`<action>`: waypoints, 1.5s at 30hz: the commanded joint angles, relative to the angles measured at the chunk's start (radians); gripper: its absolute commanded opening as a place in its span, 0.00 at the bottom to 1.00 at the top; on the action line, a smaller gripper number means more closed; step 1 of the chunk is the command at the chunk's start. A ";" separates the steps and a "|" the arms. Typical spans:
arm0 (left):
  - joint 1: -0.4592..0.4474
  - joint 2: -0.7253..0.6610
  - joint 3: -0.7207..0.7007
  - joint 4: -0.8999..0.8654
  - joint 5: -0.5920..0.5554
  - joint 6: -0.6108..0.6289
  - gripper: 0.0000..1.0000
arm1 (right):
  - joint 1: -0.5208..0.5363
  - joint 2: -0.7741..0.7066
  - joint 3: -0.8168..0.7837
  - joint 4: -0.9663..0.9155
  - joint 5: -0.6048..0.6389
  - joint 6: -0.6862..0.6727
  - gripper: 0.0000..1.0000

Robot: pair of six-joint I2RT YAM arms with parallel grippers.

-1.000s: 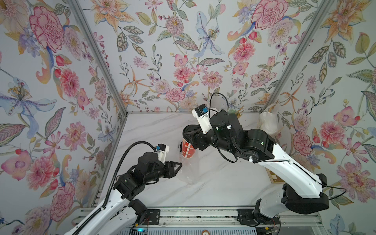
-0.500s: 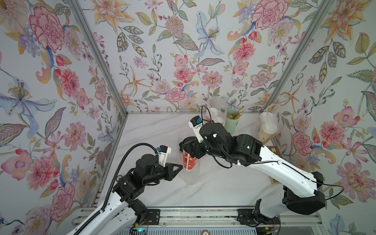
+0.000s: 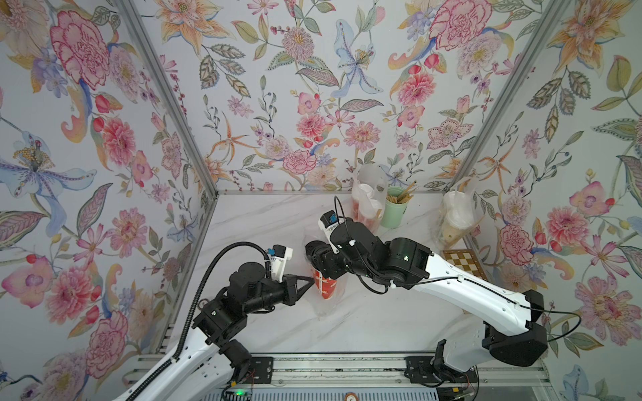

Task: Pack milk tea into plastic carrier bags
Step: Place the milk tea cup in the plastic carrier bag.

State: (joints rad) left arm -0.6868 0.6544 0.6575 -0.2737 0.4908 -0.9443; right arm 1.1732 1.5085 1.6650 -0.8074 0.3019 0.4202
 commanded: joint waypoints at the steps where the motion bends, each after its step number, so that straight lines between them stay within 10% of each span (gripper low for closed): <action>1: -0.010 -0.010 -0.015 0.052 0.015 -0.019 0.06 | 0.021 -0.050 -0.039 0.078 0.064 0.030 0.63; 45: -0.010 -0.030 0.000 0.037 -0.026 -0.029 0.05 | 0.088 -0.073 -0.323 0.292 0.151 0.198 0.48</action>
State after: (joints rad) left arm -0.6868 0.6395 0.6411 -0.2607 0.4812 -0.9699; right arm 1.2453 1.4235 1.3602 -0.5488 0.4400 0.6147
